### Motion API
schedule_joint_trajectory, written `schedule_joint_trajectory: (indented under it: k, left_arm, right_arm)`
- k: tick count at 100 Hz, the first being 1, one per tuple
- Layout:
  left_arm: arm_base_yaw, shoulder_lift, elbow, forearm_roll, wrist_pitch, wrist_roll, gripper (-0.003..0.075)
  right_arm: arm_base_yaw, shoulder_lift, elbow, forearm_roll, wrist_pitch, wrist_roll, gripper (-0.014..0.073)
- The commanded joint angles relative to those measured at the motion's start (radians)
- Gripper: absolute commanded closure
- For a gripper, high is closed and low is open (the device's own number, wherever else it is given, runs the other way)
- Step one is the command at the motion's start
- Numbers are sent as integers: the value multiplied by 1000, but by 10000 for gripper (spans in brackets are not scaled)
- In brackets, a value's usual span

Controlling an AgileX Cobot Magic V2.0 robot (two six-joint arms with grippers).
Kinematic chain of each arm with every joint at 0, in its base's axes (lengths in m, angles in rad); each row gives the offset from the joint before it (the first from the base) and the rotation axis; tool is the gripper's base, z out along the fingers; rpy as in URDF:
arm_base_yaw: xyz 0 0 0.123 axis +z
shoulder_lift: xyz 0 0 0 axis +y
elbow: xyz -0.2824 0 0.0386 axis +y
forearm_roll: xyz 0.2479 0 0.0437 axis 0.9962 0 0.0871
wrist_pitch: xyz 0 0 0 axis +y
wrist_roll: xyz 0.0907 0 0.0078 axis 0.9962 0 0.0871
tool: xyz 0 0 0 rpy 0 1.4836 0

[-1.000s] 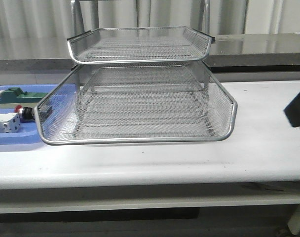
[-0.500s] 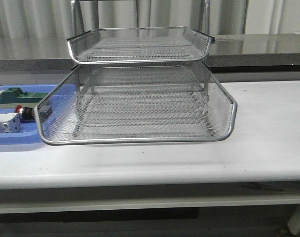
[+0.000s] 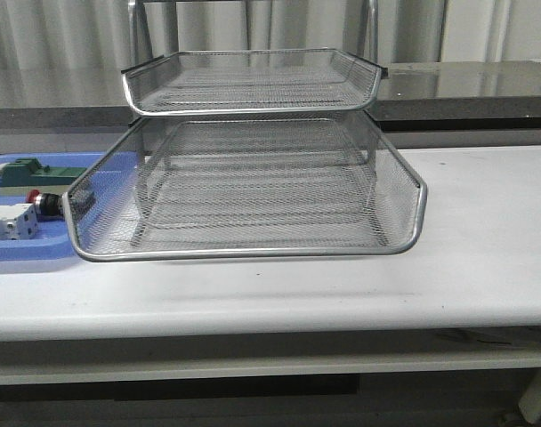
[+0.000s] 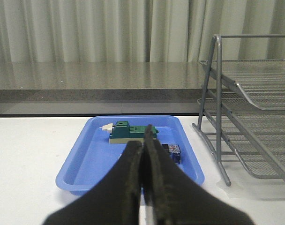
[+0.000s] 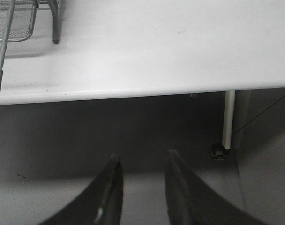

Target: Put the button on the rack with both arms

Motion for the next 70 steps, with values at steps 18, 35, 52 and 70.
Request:
schedule_joint_trajectory:
  k: [18, 35, 52, 70]
  left_arm:
    - [-2, -30, 32, -4, -84, -6, 741]
    - [-2, -30, 32, -4, -84, -6, 741]
    - [-2, -30, 30, -4, -84, -6, 741]
    - [-2, -30, -21, -4, -63, -6, 741]
  right_arm:
    - [-2, 2, -34, -20, -45, 3, 666]
    - [-2, 2, -34, -20, -41, 3, 660]
    - [-2, 2, -34, -20, -41, 3, 660]
    - [-2, 2, -34, -20, -41, 3, 660]
